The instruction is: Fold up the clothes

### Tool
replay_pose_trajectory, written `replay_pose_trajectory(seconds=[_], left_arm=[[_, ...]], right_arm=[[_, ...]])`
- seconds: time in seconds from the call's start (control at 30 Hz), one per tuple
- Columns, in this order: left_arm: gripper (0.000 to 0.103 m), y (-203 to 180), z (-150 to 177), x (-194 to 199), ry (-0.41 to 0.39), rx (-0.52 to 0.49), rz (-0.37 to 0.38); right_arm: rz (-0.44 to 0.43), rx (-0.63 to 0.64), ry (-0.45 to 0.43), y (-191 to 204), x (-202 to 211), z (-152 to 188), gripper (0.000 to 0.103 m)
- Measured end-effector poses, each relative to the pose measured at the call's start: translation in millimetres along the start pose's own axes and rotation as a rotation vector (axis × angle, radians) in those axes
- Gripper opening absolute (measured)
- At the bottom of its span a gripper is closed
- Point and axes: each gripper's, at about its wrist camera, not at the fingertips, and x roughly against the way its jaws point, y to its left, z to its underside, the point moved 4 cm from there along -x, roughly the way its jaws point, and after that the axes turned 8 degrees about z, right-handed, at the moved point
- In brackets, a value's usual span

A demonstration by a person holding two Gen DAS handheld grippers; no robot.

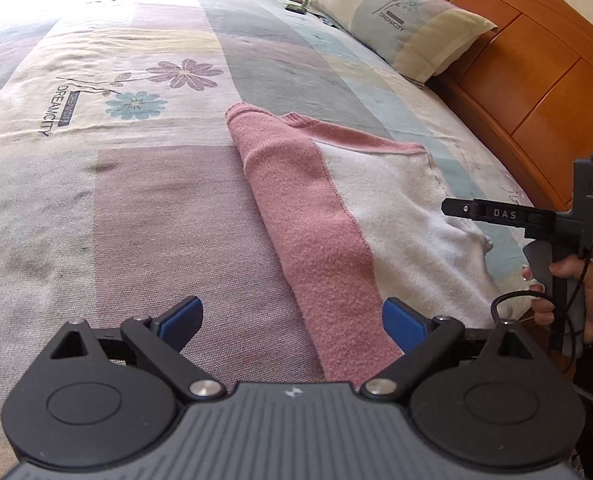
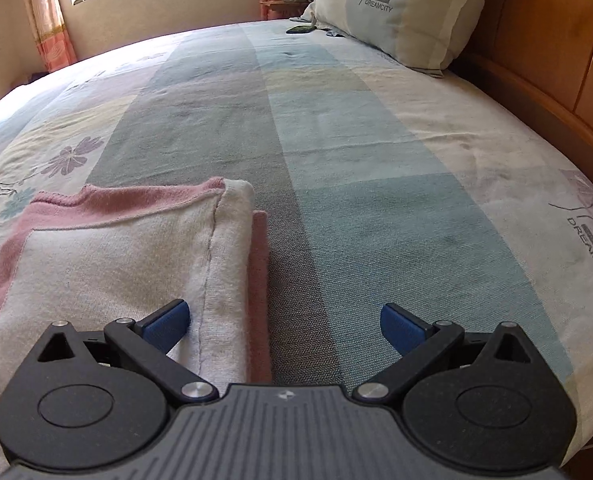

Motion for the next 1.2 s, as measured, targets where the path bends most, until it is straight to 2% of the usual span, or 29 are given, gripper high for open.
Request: replay_pose_trajectory(seconds=[0.17,0.27,0.33,0.8,0.9,0.97,1.07,1.13,1.2], left_arm=[[0.096,7.6,1.1,4.8,-0.013,0.032,-0.059],[0.096,15.2,3.7,13.1,-0.023,0.053,-0.097],[0.096,21.3,5.6,20.1,-0.035,0.072,-0.101],[0.096,66.3,9.6,38.8,-0.090,0.173,-0.118],[0.096,67.7,9.1,40.6,-0.097,0.174,-0.101],[0.096,68.0,8.5,42.4,-0.101,0.172,-0.101],[0.096,70.6,7.7,47.7,-0.111,0.173,-0.106],[0.096,73.0,7.2,50.3,-0.118,0.180,-0.105],[0.096,72.6,6.6,52.5,-0.123,0.180,-0.110]], right_arm=[[-0.213,0.023,-0.102,25.5,51.2,-9.3,0.103],[-0.355,0.066,-0.141,55.6,64.2,-18.6,0.103],[-0.384,0.116,-0.149,78.3,61.7,-22.3,0.103],[-0.396,0.143,-0.046,131.3,3.8,2.2,0.103],[-0.395,0.122,-0.017,135.1,11.1,-11.4,0.103],[-0.429,0.123,-0.074,141.8,22.0,-23.5,0.103],[-0.467,0.142,-0.103,156.9,24.5,-33.5,0.103],[-0.465,0.148,-0.010,170.3,1.2,-28.9,0.103],[-0.435,0.169,-0.061,174.1,-9.0,-21.4,0.103]])
